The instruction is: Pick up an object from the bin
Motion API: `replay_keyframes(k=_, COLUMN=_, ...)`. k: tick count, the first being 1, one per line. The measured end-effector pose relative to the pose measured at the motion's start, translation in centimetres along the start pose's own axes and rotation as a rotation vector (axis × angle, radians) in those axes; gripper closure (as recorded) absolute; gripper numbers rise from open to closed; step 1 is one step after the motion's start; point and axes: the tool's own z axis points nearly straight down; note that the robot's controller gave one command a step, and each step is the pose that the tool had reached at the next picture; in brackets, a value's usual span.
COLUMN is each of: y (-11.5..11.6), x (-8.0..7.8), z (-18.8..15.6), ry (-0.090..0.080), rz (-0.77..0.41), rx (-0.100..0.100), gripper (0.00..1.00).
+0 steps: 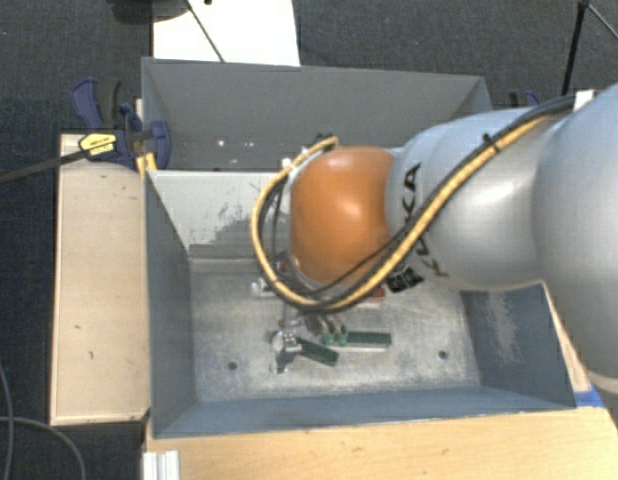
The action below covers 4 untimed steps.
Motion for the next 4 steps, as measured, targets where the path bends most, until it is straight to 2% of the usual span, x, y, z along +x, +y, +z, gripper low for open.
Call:
replay_keyframes(k=1, y=-4.2, x=-0.4, z=4.6, ry=-0.008, rz=-0.048, rx=0.003, gripper=0.0)
replay_keyframes(k=2, y=-6.0, x=-0.7, z=7.7, ry=-0.012, rz=-0.015, rx=0.001, gripper=1.0)
replay_keyframes(k=3, y=-6.0, x=-0.7, z=7.7, ry=-0.012, rz=-0.013, rx=0.001, gripper=1.0)
replay_keyframes(k=4, y=-5.4, x=-4.1, z=-5.6, ry=-0.001, rz=-0.066, rx=0.003, gripper=1.0)
